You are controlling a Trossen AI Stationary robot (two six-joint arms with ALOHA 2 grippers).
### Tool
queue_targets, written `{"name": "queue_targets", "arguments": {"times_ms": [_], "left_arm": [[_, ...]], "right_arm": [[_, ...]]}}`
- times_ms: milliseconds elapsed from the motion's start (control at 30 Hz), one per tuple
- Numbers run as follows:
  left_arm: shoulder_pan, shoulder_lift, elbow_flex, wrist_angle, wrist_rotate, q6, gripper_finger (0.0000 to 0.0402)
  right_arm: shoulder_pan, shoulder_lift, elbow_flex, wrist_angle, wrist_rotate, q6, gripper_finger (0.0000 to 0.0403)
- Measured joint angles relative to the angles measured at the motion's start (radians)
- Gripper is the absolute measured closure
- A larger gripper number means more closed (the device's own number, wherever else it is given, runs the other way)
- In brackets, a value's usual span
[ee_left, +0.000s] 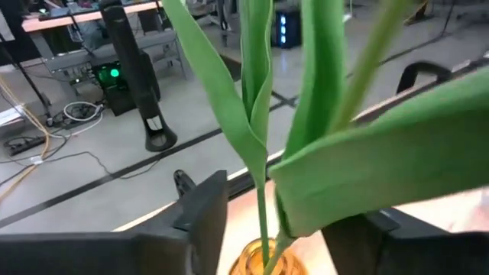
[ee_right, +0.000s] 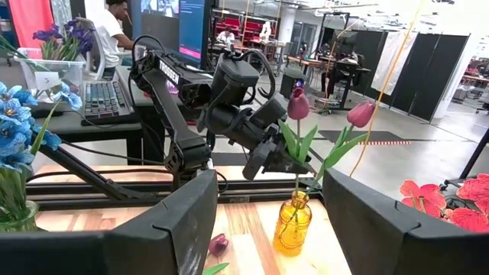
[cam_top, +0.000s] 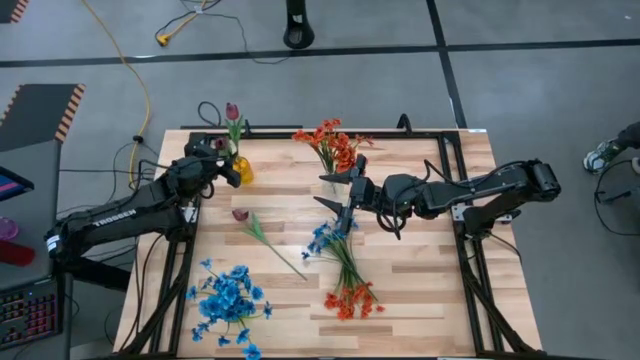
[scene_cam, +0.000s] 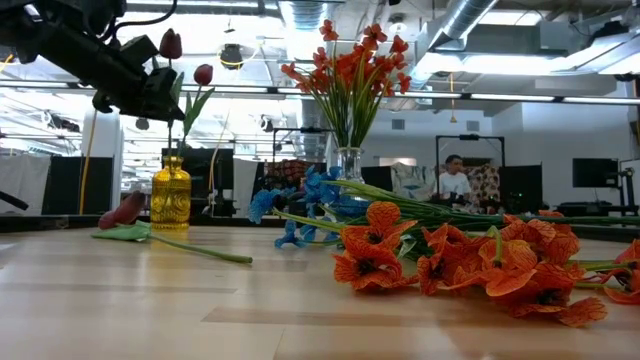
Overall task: Sort flowers into vase by color
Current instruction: Put the right red flower into the yellow vase
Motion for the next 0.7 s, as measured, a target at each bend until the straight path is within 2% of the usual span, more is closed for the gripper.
{"name": "queue_targets", "arguments": {"times_ms": [233,500,700], "left_arm": [[0.000,0.000,0.134,-0.277,0.002,0.024,0.0163],[0.000,0.000,0.278,-0.510,0.036,0.061,0.0157],[0.000,-0.008,0.353,-0.571,0.062,0.071,0.0157]], "right_arm": [[0.002,0.000,0.000,-0.019,0.000,0.050,0.0138],[0.011,0.000,0.000,-0.052,-0.001,0.053,0.0138],[0.019,0.000,0.000,-0.096,-0.004,0.117,0.0138]]}}
